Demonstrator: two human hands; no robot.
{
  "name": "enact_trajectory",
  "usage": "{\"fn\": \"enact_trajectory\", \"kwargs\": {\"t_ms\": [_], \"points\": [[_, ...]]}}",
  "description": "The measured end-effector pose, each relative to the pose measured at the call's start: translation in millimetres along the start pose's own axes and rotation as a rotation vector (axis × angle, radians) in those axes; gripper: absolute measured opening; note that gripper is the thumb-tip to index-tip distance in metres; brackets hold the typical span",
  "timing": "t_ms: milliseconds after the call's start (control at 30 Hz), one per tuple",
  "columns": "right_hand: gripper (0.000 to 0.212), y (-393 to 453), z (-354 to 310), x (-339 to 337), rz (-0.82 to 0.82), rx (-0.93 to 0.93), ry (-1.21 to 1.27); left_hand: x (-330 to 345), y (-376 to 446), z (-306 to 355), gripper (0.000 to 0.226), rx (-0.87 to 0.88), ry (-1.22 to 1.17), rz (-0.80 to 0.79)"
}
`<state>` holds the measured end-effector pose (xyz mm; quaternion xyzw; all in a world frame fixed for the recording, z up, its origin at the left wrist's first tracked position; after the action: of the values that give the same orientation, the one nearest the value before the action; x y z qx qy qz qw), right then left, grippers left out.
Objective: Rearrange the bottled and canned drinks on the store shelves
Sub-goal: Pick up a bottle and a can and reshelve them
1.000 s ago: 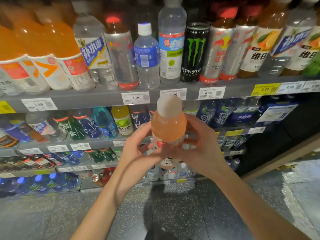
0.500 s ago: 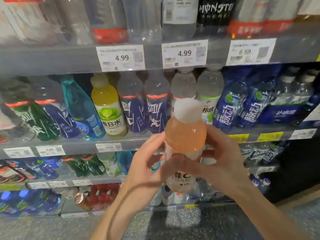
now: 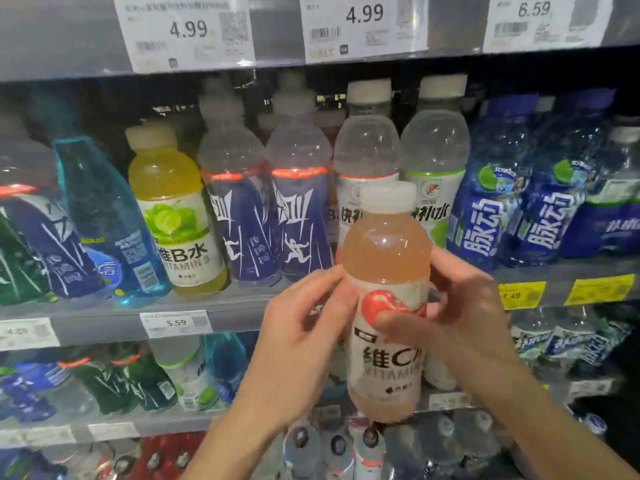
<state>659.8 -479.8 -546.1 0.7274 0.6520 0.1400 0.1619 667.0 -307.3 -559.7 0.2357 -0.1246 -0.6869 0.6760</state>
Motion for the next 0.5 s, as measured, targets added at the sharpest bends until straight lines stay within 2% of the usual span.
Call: {"fn": "enact_trajectory", "kwargs": {"t_ms": [67, 200, 333, 500], "points": [[0.054, 0.5, 11.8, 0.2, 0.009, -0.003, 0.044, -2.4, 3.6, -12.2, 0.039, -0.010, -0.016, -0.002], [0.054, 3.0, 28.8, 0.0, 0.076, -0.075, -0.018, -5.6, 7.8, -27.1, 0.035, -0.072, -0.099, -0.045], [0.046, 0.9, 36.2, -1.8, 0.049, -0.152, 0.014, 1.9, 1.1, -33.9, 0.042, 0.009, -0.073, -0.168], [0.053, -1.0, 42.2, -3.6, -0.040, -0.194, 0.013, 11.0, -8.6, -44.3, 0.039, 0.133, -0.090, -0.036]]}}
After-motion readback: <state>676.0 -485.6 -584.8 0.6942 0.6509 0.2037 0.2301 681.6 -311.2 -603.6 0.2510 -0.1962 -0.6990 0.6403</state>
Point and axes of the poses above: each hand's wrist, its own y-axis towards the middle knuckle, its own x-axis out of the palm, z = x × y, the point moved 1 cm from there along y, towards the middle knuckle, and after that the axes turned 10 degrees about z, right-handed, at the moved point
